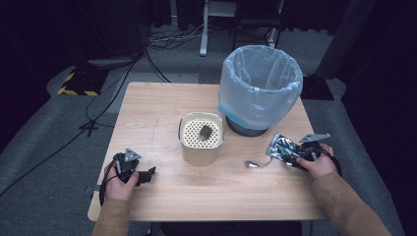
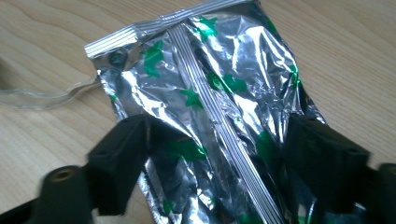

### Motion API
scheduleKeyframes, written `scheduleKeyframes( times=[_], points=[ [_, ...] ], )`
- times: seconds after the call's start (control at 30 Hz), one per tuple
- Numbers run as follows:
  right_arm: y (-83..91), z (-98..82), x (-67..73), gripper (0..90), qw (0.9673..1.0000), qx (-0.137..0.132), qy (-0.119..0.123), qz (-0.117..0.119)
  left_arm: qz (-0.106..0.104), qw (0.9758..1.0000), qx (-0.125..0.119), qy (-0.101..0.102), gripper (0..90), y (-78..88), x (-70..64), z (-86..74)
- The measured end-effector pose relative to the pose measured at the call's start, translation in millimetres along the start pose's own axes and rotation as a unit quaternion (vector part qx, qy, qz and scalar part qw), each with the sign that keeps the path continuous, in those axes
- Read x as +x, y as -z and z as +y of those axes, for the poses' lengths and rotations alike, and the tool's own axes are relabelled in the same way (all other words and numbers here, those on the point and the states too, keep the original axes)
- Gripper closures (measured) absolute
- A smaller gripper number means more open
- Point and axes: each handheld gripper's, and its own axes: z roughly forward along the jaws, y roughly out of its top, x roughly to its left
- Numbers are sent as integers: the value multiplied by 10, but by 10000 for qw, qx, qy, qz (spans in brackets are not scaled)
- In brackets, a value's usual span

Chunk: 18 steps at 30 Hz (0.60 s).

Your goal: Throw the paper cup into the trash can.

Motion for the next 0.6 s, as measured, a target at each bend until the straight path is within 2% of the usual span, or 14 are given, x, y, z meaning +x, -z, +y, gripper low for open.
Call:
scheduleKeyframes(
  times=[0.2, 0.3, 0.43, 0.53, 0.6],
  points=[
    [32, -19, 29, 480, 9999, -127, 54, 26, -13, 10000, -40, 0, 172, -19, 0, -2],
    [46, -22, 40, 648, 9999, -146, 4, 63, 28, 10000, -79, -39, 161, -33, -4, -7],
    [55, -14, 53, 750, 9998, -120, 6, 129, 47, 9999, -85, -92, 154, -42, -7, -8],
    [54, -9, 51, 786, 9998, -99, 7, 172, 46, 9999, -86, -92, 153, -43, -7, -8],
    [54, -8, 61, 829, 9996, -93, -68, 239, 49, 9999, -84, -96, 153, -43, -8, -8]
  ],
)
